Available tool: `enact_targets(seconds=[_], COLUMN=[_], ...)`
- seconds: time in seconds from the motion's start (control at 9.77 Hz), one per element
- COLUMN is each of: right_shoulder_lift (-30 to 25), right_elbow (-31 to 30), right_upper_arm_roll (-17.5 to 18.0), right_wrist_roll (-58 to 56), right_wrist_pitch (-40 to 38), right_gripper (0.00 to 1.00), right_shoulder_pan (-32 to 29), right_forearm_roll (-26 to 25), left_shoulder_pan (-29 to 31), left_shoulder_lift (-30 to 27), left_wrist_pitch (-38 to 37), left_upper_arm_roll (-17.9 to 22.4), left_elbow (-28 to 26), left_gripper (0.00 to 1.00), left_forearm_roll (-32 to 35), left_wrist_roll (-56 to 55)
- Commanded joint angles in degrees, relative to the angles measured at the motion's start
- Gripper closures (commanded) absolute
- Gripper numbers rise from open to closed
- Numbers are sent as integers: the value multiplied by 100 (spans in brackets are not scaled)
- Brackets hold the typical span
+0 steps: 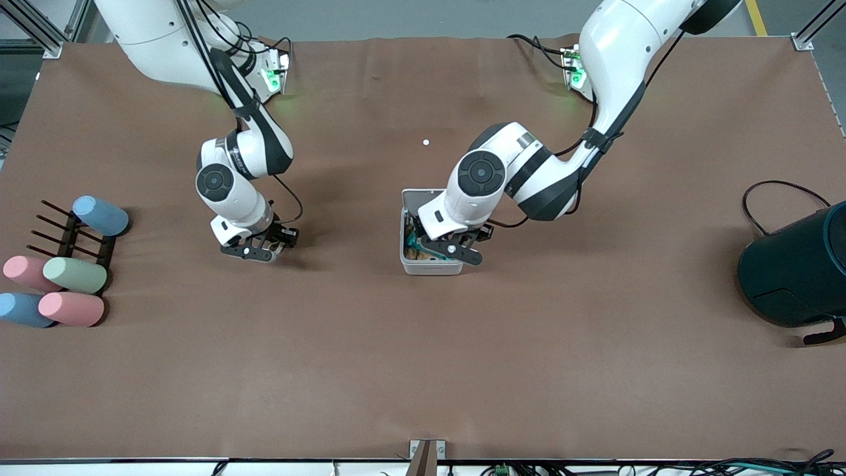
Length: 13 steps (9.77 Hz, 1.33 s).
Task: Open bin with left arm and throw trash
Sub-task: 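Drop the tape into the bin while the right gripper grasps the white tie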
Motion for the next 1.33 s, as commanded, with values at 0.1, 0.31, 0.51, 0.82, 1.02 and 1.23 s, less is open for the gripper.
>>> enact_targets(seconds=[0.1,0.31,0.51,0.82,1.02,1.23], right_shoulder_lift=[-32,-102,-434,-454,-262,246], right_elbow=[120,418,935,2805,3554,4134], right_upper_arm_roll=[31,40,49,49,49,49], right_wrist_roll=[-43,-35,-52,18,1,296], right_wrist_pitch=[-144,-696,-1528,-3218,-3247,-3239], right_gripper=[100,100,100,100,100,100], right_shoulder_pan=[49,84,242,1004,1454,2050], right_forearm_roll=[91,83,65,65,100,100], left_shoulder_pan=[-161,-188,-136,162,715,1338], left_shoulder_lift=[155,181,155,-125,-546,-1012], left_wrist_pitch=[-20,-20,-20,-125,-581,-732], left_upper_arm_roll=[39,48,39,39,-22,-23], left_elbow=[152,152,152,169,187,178], left_gripper=[70,50,0,0,0,0], left_forearm_roll=[178,283,414,354,327,-30], left_wrist_roll=[-367,-386,-378,-360,-298,-290])
